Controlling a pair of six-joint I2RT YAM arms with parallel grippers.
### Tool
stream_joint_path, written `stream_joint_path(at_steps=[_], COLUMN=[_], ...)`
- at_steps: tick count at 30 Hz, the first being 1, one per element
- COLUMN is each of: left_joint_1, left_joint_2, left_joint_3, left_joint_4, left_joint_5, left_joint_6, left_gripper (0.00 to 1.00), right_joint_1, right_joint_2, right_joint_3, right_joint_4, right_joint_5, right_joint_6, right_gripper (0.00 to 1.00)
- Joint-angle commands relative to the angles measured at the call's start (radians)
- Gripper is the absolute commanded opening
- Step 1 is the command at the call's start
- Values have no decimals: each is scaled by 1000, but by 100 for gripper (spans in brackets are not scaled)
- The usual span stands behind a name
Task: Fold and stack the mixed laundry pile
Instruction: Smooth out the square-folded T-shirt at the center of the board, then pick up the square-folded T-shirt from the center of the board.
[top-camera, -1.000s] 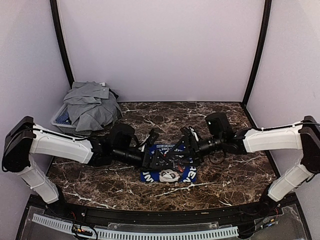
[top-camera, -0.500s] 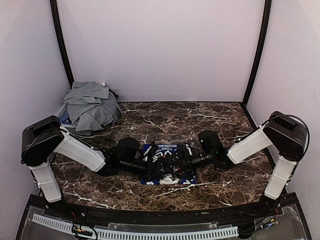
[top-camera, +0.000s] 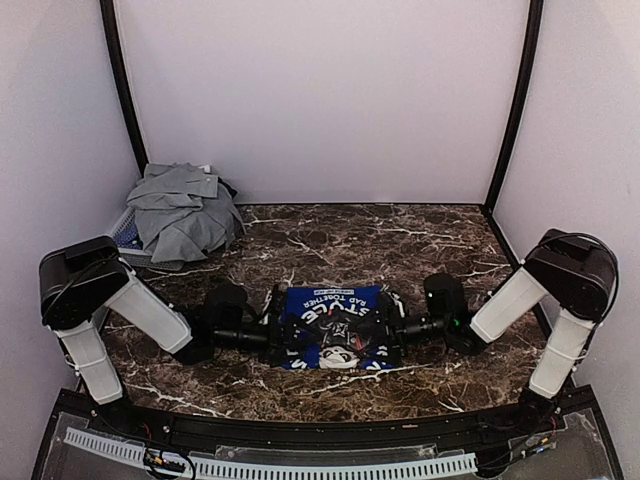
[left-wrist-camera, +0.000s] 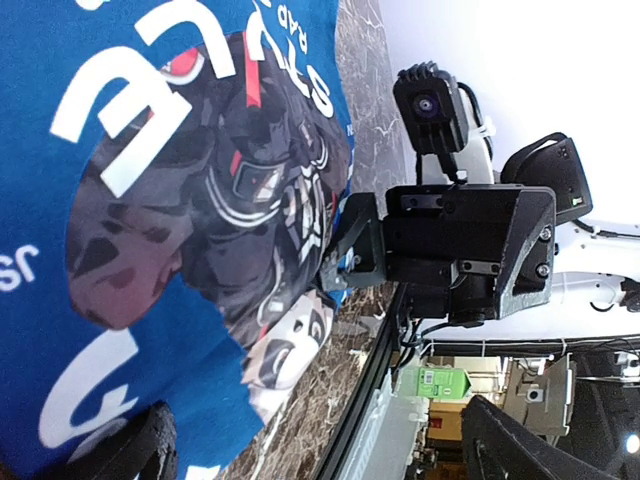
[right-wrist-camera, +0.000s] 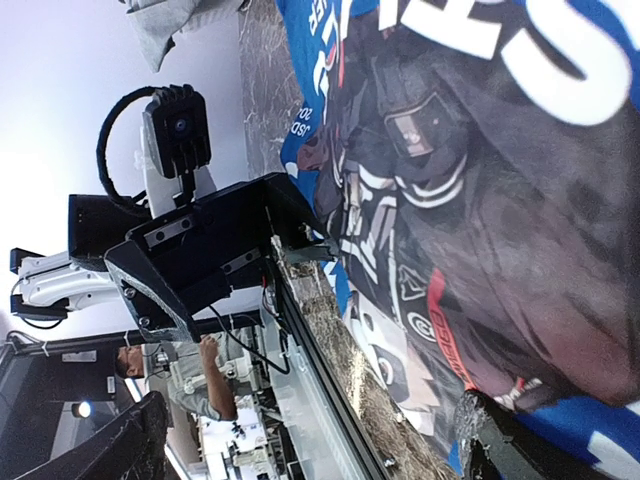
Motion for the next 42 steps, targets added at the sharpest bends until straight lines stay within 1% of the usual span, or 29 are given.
stream_joint_path(at_steps=[1,2,4,5,7,8,11,13,14,18,20,22,25,27,30,34,35,36,37,38,39,40,41,42], left_joint_1=[16,16,14,12,2,0,-2,-3,-4,-7,3,29,99,126,136,128,122,104,94,65,50,15,-8,-55], left_joint_2=[-141,-164,-222,-251,-272,-268,-190,-132,-93,23,66,88,87,73,29,-122,-183,-216,-272,-295,-329,-338,-339,-333], left_joint_3=[2,37,92,107,151,179,249,279,286,320,320,288,206,184,197,236,247,272,287,315,328,352,364,389], left_joint_4=[-331,-368,-500,-518,-552,-557,-536,-493,-453,-386,-376,-353,-325,-354,-439,-583,-651,-691,-771,-807,-866,-889,-930,-941], left_joint_5=[-78,-77,-74,-72,-76,-71,-51,-30,-19,-13,-24,-33,-40,-46,-61,-113,-151,-172,-225,-252,-296,-319,-373,-405], left_joint_6=[119,141,196,224,257,264,287,285,279,268,257,239,235,258,326,450,522,562,651,697,782,826,915,957], left_gripper=[99,99,99,99,99,99,99,99,99,99,99,99,99,99,99,99,99,99,99,99,99,99,99,99], right_joint_1=[-24,-26,-27,-28,-36,-43,-46,-45,-45,-51,-69,-98,-144,-174,-205,-209,-209,-209,-210,-211,-215,-221,-227,-236], right_joint_2=[-150,-198,-274,-297,-303,-288,-189,-136,-115,-24,11,31,25,16,-20,-157,-195,-231,-266,-303,-336,-371,-399,-422], right_joint_3=[31,57,123,152,194,208,251,271,282,312,307,279,230,215,226,273,275,278,276,273,262,251,240,227], right_joint_4=[-403,-473,-604,-652,-685,-670,-588,-511,-495,-462,-458,-449,-464,-495,-546,-714,-739,-781,-834,-869,-901,-924,-938,-961], right_joint_5=[46,53,74,85,85,73,25,3,-2,-12,-13,-19,-27,-25,-38,-10,-1,11,24,41,56,66,70,71], right_joint_6=[-147,-186,-262,-289,-317,-314,-285,-250,-242,-237,-244,-251,-286,-320,-365,-434,-448,-461,-474,-485,-494,-499,-501,-501], right_gripper=[97,98,99,99,99,99,99,98,98,98,98,97,97,97,95,94,94,94,94,93,93,93,93,92])
